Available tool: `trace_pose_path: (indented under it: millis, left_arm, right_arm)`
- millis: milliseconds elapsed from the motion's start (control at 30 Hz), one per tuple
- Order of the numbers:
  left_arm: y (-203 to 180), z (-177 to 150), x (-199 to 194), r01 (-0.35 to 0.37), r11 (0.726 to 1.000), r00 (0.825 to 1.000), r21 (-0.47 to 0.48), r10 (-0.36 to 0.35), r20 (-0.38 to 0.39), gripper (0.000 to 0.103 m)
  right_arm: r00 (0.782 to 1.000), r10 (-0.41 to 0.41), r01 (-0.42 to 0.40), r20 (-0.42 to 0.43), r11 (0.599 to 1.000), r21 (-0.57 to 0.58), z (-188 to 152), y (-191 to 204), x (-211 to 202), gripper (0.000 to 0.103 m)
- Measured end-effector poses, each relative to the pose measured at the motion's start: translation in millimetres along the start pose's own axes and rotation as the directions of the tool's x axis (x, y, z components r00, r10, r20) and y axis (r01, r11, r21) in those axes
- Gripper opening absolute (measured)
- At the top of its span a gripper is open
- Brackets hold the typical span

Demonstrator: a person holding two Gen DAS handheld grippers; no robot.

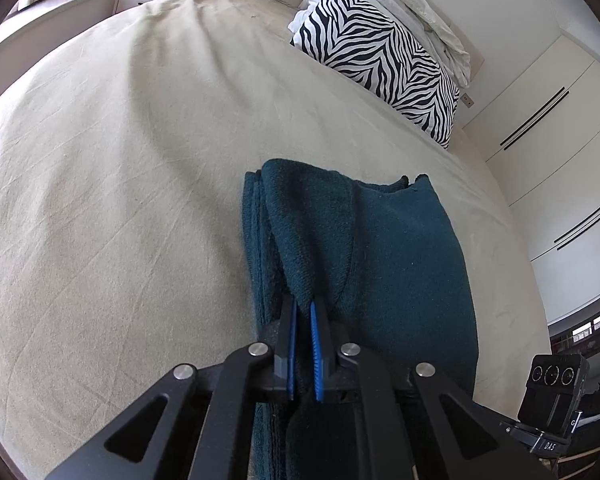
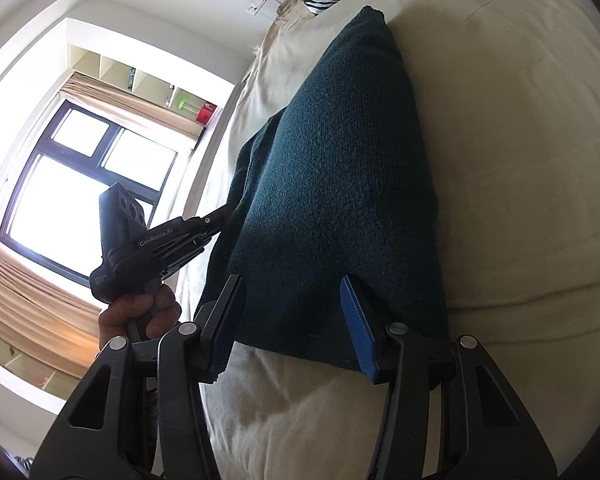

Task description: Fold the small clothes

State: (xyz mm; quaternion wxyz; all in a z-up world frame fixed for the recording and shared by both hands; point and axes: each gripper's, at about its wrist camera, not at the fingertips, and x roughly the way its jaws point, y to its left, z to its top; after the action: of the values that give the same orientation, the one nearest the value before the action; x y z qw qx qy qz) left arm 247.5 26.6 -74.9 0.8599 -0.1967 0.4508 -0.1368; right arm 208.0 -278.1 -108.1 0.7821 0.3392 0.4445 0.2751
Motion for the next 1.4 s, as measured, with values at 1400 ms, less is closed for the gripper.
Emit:
trace_pose_path:
  millis: [1400]
  left_arm:
    - [-32.2, -30.5, 34.5, -0.147, 0.977, 0.977, 0.153, 0.12, 0.174, 0.03]
  right_arm:
    - [0.997, 0.081, -0.081, -0.005, 0.997, 0.011, 121.6, 14.7, 43.7, 0.05]
